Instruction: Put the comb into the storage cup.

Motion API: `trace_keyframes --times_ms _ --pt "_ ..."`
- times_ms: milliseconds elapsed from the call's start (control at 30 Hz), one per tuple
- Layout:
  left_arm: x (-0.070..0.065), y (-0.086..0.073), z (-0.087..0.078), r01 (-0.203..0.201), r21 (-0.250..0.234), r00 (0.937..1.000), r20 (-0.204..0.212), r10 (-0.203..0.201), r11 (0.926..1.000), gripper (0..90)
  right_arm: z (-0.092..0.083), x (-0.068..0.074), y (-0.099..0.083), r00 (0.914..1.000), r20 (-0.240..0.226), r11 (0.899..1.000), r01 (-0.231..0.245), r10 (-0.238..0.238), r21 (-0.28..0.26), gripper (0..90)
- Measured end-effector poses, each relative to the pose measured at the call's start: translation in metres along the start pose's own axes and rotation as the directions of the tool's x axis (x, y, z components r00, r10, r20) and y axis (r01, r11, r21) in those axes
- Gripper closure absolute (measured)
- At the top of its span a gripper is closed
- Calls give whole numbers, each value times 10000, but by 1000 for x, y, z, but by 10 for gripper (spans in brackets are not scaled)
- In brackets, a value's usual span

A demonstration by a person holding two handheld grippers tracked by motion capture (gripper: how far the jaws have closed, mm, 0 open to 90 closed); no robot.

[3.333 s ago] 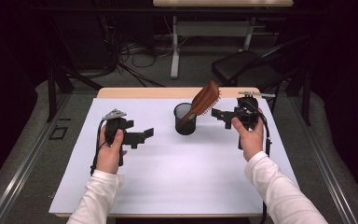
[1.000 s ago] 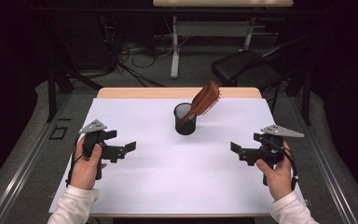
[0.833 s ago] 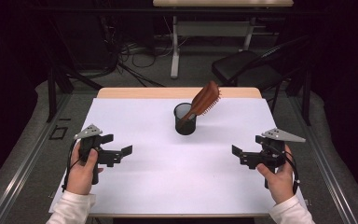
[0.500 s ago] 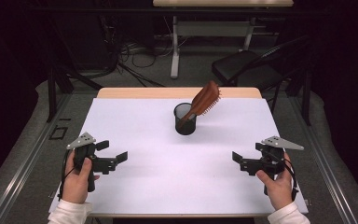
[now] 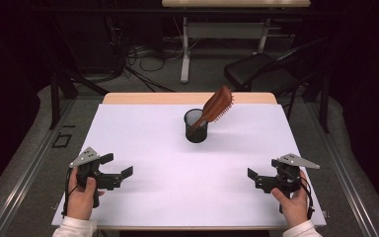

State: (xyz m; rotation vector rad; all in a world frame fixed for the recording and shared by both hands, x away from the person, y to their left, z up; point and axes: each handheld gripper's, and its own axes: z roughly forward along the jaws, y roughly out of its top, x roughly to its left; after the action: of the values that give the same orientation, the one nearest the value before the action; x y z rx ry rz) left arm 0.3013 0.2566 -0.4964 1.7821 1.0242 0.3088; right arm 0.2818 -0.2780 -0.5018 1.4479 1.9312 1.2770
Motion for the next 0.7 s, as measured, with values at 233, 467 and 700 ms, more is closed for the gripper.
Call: trace_keyframes --times_ms 233,467,700 --pt "3 -11 4 -131 29 9999 -87 131 9999 4 4 -1 -8 10000 -43 10000 -28 28 27 0" --pt "10 -20 7 -34 -182 9999 -125 32 9998 4 9 3 -17 9995 90 9995 301 -301 17 0" --pt "12 -25 11 -65 -204 9999 -154 62 9998 4 12 -1 -21 9999 144 10000 62 -62 57 0"
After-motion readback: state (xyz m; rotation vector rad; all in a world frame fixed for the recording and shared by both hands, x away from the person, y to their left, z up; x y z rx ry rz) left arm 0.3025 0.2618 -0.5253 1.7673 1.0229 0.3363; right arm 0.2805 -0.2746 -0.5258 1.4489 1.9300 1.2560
